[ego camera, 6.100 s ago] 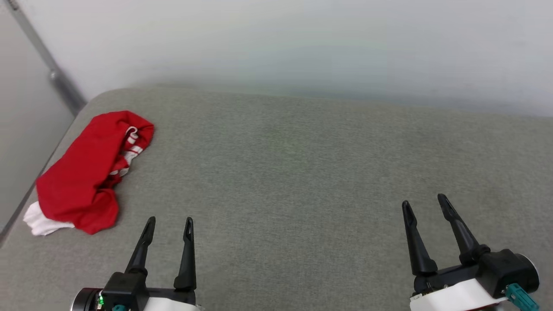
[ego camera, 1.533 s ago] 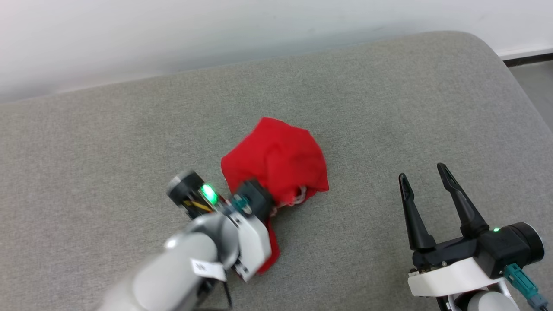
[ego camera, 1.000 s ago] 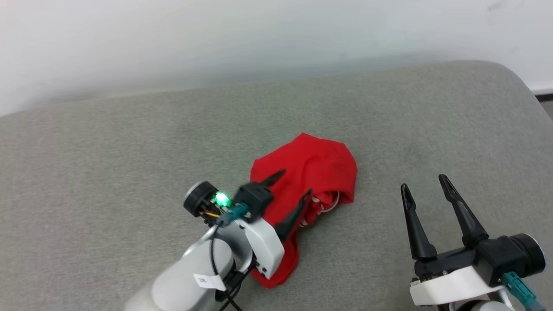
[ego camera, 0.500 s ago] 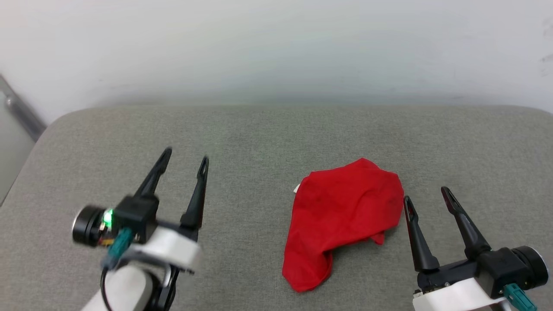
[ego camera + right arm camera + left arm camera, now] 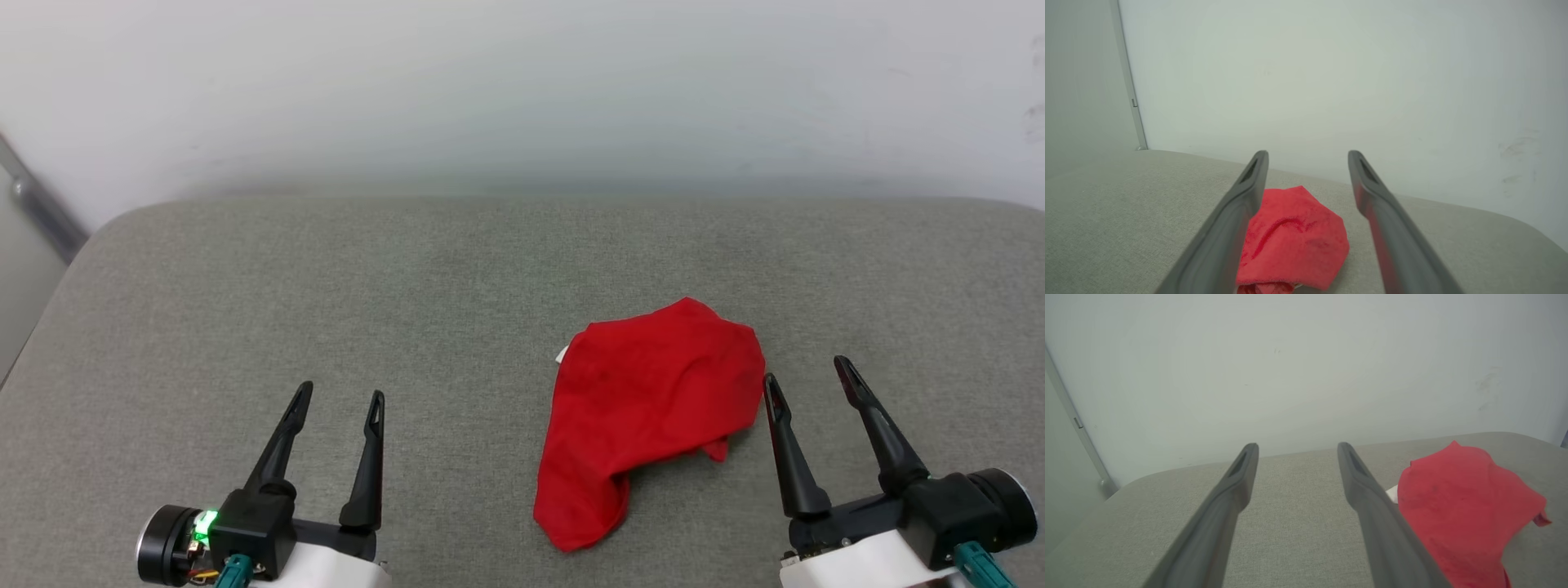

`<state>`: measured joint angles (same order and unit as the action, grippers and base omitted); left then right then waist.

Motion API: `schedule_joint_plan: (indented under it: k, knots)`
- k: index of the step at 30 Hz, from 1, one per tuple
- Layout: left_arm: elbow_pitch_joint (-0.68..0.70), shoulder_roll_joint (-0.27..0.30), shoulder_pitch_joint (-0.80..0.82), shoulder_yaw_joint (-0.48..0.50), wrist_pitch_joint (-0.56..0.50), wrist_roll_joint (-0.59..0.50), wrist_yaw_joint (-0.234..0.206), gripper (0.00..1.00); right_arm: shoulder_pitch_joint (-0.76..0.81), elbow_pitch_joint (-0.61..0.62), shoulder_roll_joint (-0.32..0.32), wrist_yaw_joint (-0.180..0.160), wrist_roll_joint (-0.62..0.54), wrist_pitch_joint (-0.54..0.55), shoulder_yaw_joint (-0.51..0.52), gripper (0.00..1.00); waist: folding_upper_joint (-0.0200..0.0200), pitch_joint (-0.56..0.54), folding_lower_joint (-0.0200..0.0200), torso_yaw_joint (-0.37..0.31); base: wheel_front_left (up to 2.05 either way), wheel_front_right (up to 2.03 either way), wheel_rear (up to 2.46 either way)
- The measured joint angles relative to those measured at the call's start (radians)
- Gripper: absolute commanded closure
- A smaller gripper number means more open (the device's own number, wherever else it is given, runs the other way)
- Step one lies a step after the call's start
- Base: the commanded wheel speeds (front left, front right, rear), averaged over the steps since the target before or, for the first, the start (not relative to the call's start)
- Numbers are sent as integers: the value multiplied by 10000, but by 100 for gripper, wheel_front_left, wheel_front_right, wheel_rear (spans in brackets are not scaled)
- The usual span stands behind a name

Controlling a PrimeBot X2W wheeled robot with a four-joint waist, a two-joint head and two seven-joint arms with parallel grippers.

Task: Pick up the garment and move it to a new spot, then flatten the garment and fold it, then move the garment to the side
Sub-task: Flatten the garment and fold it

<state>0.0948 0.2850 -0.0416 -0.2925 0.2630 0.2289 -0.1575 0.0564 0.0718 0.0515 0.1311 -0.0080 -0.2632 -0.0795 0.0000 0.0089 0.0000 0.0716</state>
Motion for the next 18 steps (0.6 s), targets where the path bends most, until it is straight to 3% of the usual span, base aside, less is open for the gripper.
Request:
schedule_joint_plan:
  k: [3, 7, 13, 18]
  knots:
    - [-42, -226, 18, 290, 0, -182, 309, 0, -14, -228, 44, -2, 102, -4, -228, 0, 0, 114, 0, 88, 0, 0, 0]
    - [-98, -535, 109, 541, 0, -445, 671, 0, -465, -995, 890, 0, 631, 637, -1463, 0, 0, 322, 0, 254, 0, 0, 0]
    - [-293, -978, 256, 857, 0, -767, 1129, 0, -2156, -765, 2792, -4, 2913, 4694, -4381, 0, 0, 753, 0, 539, 0, 0, 0]
    - [-477, -1367, 528, 974, 0, -986, 1532, 0, -3522, -550, 3618, 0, 4683, 8320, -5837, 0, 0, 1095, 1, 921, 0, 0, 0]
